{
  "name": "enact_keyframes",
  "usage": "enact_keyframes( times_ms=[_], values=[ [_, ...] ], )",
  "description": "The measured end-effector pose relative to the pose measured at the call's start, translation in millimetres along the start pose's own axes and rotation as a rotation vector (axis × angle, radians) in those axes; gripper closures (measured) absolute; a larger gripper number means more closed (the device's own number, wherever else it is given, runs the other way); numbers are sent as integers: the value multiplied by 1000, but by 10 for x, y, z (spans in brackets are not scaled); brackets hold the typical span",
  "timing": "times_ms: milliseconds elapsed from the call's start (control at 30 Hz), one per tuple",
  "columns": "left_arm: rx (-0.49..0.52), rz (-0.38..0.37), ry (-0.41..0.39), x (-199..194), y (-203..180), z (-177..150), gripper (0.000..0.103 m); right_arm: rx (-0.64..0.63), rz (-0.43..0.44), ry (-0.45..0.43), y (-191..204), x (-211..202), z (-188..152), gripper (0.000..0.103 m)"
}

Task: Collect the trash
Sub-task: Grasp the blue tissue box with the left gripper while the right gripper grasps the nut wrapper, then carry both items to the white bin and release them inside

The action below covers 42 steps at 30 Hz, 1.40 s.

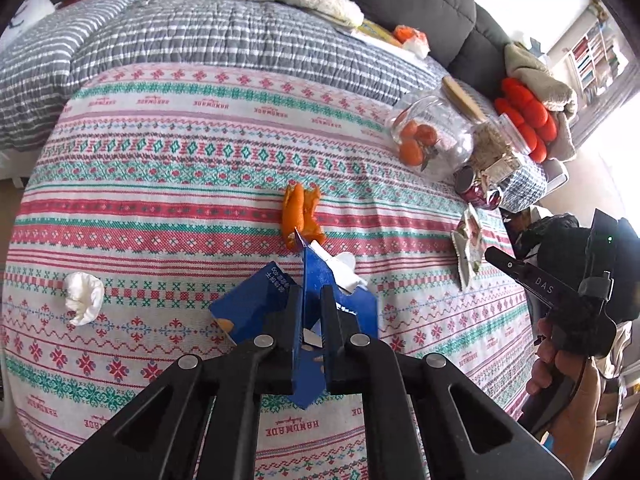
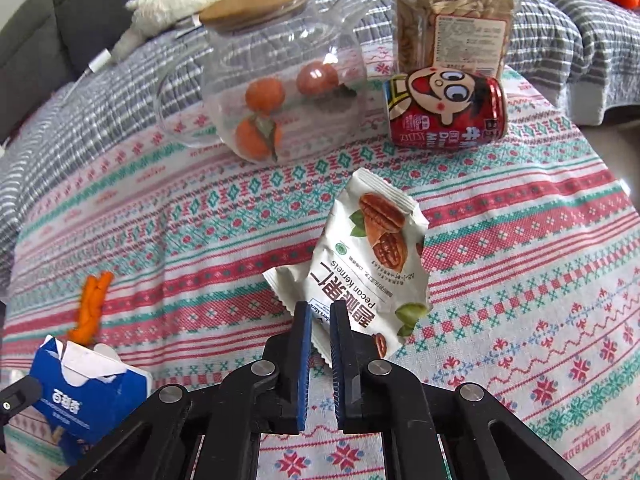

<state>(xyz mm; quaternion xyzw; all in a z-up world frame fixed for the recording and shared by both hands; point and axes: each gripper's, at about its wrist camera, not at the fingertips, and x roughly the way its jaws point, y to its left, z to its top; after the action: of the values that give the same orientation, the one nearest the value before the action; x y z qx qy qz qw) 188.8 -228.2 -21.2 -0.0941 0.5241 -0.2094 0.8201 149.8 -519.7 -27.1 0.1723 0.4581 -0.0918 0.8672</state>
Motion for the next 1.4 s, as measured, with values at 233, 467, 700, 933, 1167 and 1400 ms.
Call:
enact_keyframes(
  times_ms=[233, 467, 700, 933, 1167, 1400],
  values=[
    [-6, -28, -74, -415, 95, -68, 98, -38, 18, -70, 110, -273, -6, 93],
    [-14, -64, -123, -774, 219, -137, 98, -79, -134, -37, 209, 38, -58, 32],
    [4, -43, -128, -961, 460, -208, 98, -267, -309, -14, 407, 515, -91, 36],
    [-32, -16, -165, -1157, 883, -274, 98, -276, -287, 2, 342, 572, -50, 88],
    [-101, 2, -226, -1351, 1361, -418, 98, -276, -214, -21, 578, 246, -58, 92],
    [-187, 45, -277, -1723, 1903, -460, 98, -359, -66, -106, 1206, -328, -166, 92]
  ],
)
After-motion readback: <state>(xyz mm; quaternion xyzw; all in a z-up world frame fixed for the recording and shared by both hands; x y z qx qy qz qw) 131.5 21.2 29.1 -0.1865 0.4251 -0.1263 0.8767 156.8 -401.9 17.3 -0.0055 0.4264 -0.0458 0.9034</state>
